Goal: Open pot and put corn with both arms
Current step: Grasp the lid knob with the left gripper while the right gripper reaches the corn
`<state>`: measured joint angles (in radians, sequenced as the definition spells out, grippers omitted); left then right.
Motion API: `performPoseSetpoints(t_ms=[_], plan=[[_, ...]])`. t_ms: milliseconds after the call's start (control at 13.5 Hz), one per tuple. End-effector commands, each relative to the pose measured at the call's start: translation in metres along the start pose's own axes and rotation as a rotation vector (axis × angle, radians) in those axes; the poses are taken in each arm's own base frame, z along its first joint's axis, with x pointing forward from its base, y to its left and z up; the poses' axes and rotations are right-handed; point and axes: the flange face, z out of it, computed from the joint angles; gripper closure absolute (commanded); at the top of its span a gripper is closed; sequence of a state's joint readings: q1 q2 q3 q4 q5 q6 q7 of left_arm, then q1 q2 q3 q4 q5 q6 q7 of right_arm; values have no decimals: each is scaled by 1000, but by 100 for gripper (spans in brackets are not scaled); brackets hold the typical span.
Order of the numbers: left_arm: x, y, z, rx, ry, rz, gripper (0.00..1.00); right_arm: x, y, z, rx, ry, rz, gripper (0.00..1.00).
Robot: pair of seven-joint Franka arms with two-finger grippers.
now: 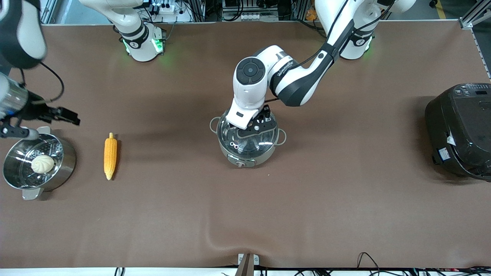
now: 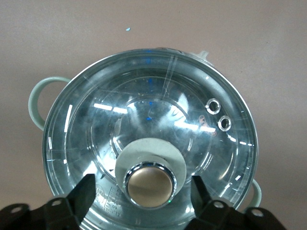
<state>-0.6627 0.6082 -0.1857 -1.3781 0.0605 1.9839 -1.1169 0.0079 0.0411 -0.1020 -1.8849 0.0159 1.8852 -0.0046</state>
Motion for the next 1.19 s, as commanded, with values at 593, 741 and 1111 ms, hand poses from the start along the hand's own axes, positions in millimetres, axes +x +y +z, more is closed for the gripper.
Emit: performPoseSetpoints(t_ms=[593, 741, 1111], plan=[[3, 9, 11, -7, 26, -4, 46, 0, 31, 210, -21, -12, -7, 0], [3, 9, 11, -7, 26, -4, 59, -5, 23, 228, -24, -13, -27, 0], [2, 9, 7, -10, 29, -10, 100, -2, 26, 284, -50, 107, -135, 0]])
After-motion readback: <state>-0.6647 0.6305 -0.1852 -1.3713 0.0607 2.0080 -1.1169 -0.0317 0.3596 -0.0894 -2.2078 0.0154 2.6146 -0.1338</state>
